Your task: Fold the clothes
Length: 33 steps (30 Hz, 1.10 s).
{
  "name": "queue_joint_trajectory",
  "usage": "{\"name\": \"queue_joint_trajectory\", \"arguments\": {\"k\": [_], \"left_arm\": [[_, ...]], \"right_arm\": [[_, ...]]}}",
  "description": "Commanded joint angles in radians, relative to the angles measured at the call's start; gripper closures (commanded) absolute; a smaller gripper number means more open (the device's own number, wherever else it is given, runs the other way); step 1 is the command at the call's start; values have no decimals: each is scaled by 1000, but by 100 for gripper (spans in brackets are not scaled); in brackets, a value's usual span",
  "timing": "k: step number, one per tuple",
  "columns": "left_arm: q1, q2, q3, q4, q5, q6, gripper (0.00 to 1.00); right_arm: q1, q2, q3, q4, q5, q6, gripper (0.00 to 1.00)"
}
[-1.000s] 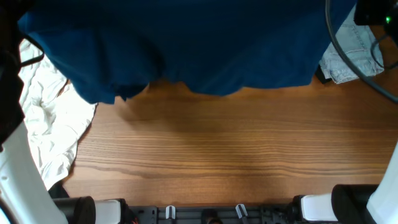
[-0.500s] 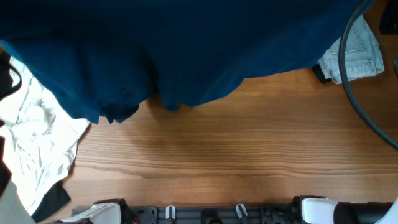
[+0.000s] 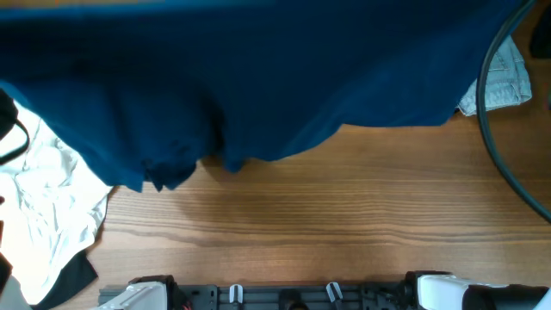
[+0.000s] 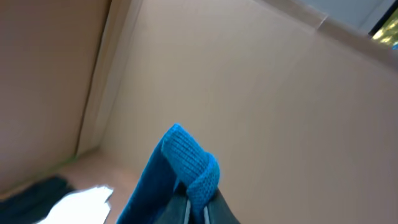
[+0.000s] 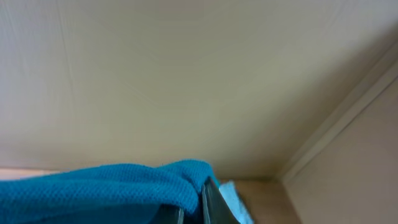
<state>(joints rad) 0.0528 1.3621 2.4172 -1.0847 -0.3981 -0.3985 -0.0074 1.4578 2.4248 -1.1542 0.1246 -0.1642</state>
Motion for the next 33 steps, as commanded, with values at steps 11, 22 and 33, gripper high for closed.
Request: {"name": "queue_joint_trajectory", "arguments": {"k": [11,22,33], "left_arm": [[10,41,6,-451,-5,-225,96],[10,446,6,-324,166,-234,96],[-19,524,43,632,-103,54,96]], "right_arm": [[-13,100,19,-389,-79,298,96],[-13,417,19,-356,-151,247,96],[-11,426,45,436,20,159,96]]}}
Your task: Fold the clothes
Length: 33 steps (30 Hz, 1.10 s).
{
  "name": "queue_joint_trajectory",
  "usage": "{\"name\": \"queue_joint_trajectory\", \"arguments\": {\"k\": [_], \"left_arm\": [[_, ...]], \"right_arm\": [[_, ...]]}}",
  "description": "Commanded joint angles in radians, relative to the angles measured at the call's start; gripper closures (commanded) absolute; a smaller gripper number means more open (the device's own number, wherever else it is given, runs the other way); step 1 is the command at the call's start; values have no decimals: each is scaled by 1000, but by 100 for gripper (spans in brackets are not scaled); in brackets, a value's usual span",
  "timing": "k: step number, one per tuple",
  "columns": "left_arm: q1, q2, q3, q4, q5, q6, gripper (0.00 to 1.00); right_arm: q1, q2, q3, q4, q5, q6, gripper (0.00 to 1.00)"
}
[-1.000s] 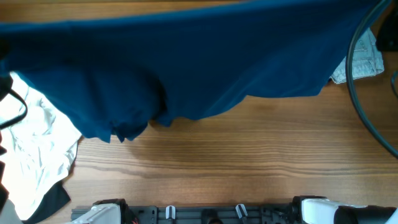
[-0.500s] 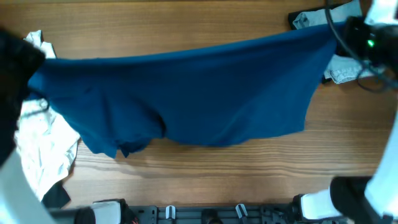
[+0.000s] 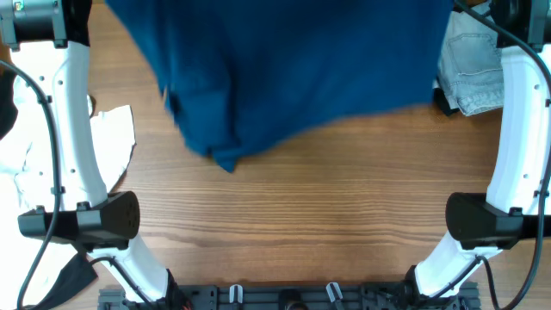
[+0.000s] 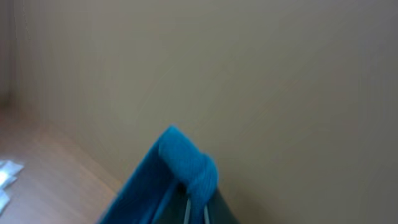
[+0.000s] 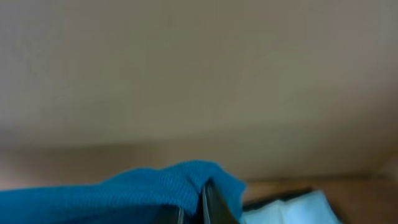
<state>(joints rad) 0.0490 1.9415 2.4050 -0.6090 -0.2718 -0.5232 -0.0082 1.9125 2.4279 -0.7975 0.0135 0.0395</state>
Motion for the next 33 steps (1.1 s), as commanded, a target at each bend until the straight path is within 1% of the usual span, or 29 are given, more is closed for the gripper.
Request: {"name": "queue_joint_trajectory", "arguments": {"k": [1,2,3,6,9,12,15,16,18,19,20,22,24,28,33], "left_arm": [[-26,-59,77,209,-278,239,96],[-38,-59,118,266,-330,301,96],[-41,-59,141,297,-344,331,96],[-37,-59,168,356,-355,341,96],[-21,-45,168,346,-355,335,96],[-5,5,164,183,-354,209,96],[16,108,164,-67,-320,41,96],[24,167,164,-182,-266,-16,96],[28,256,164,-343,-189,-118,96],[28,298,164,-396,-153,-149,96],[25,326,164,-422,-119,-152,96],[20,351,164,-417,-98,-151,96],[20,351,165,-364,-93,-151,96],[20,314,189,-183,-23,-150,96],[17,239,267,47,-29,-132,96]], "right_arm": [[-10,-28,62,108,154,-63,96],[-10,-28,96,140,193,-94,96],[-10,-28,113,154,217,-108,95],[-10,-28,127,184,237,-151,96],[-10,-19,126,146,237,-155,96],[-10,16,111,35,222,-111,96],[-10,99,109,-143,155,-69,96],[-10,142,109,-203,132,-56,96],[-10,217,109,-292,91,-55,96],[-10,241,109,-311,81,-56,96],[-10,253,109,-317,73,-58,96],[-10,257,109,-300,65,-65,96],[-12,251,114,-252,64,-70,96],[-12,248,125,-91,64,-87,96],[-14,246,179,158,171,-85,96]]}}
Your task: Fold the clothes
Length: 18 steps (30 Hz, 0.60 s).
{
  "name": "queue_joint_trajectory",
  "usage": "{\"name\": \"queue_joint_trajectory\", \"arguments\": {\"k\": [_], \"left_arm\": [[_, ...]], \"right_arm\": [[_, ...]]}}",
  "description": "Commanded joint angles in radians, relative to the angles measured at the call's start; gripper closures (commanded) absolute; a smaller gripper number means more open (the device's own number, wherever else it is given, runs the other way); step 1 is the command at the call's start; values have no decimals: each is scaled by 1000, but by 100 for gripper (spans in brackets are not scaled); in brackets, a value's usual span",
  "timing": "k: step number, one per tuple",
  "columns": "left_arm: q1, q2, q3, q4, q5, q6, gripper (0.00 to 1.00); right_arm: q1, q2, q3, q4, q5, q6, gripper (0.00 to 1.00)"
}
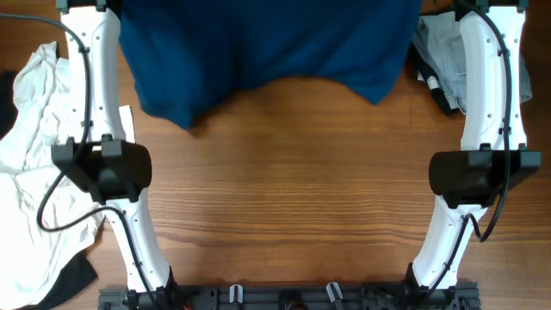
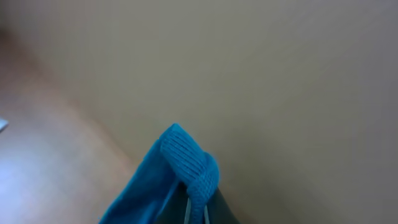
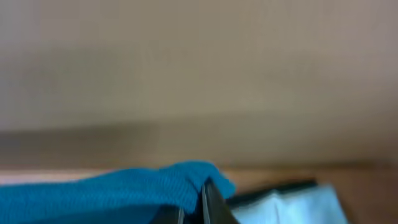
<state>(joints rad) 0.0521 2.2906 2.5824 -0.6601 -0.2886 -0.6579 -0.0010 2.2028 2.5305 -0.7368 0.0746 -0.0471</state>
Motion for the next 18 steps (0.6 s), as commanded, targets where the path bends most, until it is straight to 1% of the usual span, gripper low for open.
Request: {"name": "queue_joint_trajectory", "arguments": {"k": [1,5,7,9,11,12,13,14,15,17,18], "left_arm": [[10,-124,107,130,-28,8,96],[-34,-212,151,328,-128,192,96],[-62,-257,152,418,-182,279,96],[-68,-275,152,460,-193,308,96],[-60,-281,152,459,-196,306,96],[-56,-281,152,447,-196,306,96],[-45,-268,152,373,-201,284,96],[-26,-241,152,271,-203,245,96],[-6,-205,151,152,-203,179,96],[15,-163,151,55,-181,121,96],[26,-140,152,24,-145,117,96]], "right_arm": [[-21,-45,98,132,113,2,96],[-21,-64,222,253,113,-19,96],[-21,-85,279,311,109,-60,96],[-21,-103,291,343,109,-70,96],[-21,-115,291,346,102,-84,96],[-21,-115,291,332,102,-84,96],[-21,-111,286,255,88,-73,96],[-25,-100,261,154,48,-27,96],[-27,-82,227,79,28,14,96],[-27,-52,183,48,-3,24,96],[-26,-42,167,48,-9,21,96]]}}
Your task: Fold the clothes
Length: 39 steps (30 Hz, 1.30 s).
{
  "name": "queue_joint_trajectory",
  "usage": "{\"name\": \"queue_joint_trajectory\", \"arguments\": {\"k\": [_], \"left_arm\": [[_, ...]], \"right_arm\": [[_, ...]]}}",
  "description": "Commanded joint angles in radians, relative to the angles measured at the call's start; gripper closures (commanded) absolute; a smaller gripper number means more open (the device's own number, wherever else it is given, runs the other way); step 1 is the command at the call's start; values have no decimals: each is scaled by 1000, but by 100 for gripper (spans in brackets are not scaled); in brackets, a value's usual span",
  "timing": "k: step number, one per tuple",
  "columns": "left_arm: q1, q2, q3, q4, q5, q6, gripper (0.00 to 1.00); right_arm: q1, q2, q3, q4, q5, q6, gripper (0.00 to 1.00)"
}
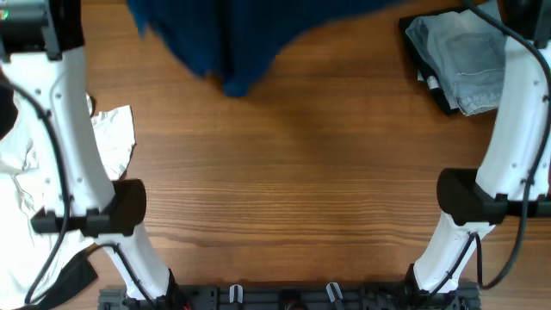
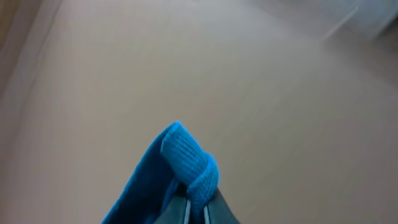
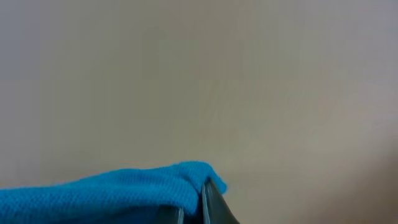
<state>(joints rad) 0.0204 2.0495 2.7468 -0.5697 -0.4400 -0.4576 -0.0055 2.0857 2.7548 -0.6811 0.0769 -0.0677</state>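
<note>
A blue knit garment (image 1: 232, 39) hangs at the far edge of the overhead view, its lower part over the wooden table (image 1: 284, 189). My left gripper (image 2: 196, 208) is shut on a rolled blue edge of the garment (image 2: 180, 162). Over on the other side, my right gripper (image 3: 196, 208) is shut on another edge of the same blue cloth (image 3: 124, 190). Both wrist views face a plain beige wall. The grippers themselves lie beyond the top of the overhead view; only the white arms (image 1: 73, 129) show.
A white garment (image 1: 34, 172) lies crumpled at the table's left, with dark cloth (image 1: 73, 275) near the front left corner. A folded pale denim piece (image 1: 469, 52) on dark cloth sits at the far right. The right arm (image 1: 508, 129) stands along the right edge.
The blue garment has gone farther back and up; less of it shows in the overhead view, hanging mostly at the far left centre. Both grippers still hold it.
First the blue garment filled the upper half of the overhead view, held in both grippers. Then it showed smaller, between the two raised arms. By 0.6 s ago it hung across the far edge, and now only a narrow lower part remains in view.
</note>
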Motion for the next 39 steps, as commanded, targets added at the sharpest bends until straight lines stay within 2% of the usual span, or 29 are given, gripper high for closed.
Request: {"name": "queue_joint_trajectory", "arguments": {"k": [1,6,11,15,21,25,30,33,34,35,37,39], "left_arm": [[64,107,-13,-79,21,-83,96],[40,27,-12,-43,3,-63,96],[-60,-156,-12,-40,-78,88,96],[-267,-282,-13,-99,-305,253,96],[-510,-357,-13,-156,-588,348,96],[-527,-369,-12,-149,-615,346,96],[-498,-343,-13,-110,-629,342,96],[-424,-290,-13,-136,-639,267,96],[-394,-265,-13,-183,-638,209,96],[-354,-225,-13,-291,-600,94,96],[-306,-178,-13,-445,-460,-72,96],[-237,-105,-13,-596,-231,-243,96]], "right_arm": [[-21,77,-62,-10,-10,37,96],[-20,41,9,-11,-7,41,96],[-12,-105,17,-98,41,29,96],[39,-209,17,-272,139,17,96],[148,-340,17,-460,215,71,96],[159,-384,17,-504,215,97,96],[155,-352,14,-525,214,133,96],[127,-269,13,-564,167,162,96],[115,-237,13,-583,138,177,96],[92,-168,13,-623,71,204,96],[69,-80,13,-667,-5,230,96],[56,13,13,-682,-55,251,96]]}}
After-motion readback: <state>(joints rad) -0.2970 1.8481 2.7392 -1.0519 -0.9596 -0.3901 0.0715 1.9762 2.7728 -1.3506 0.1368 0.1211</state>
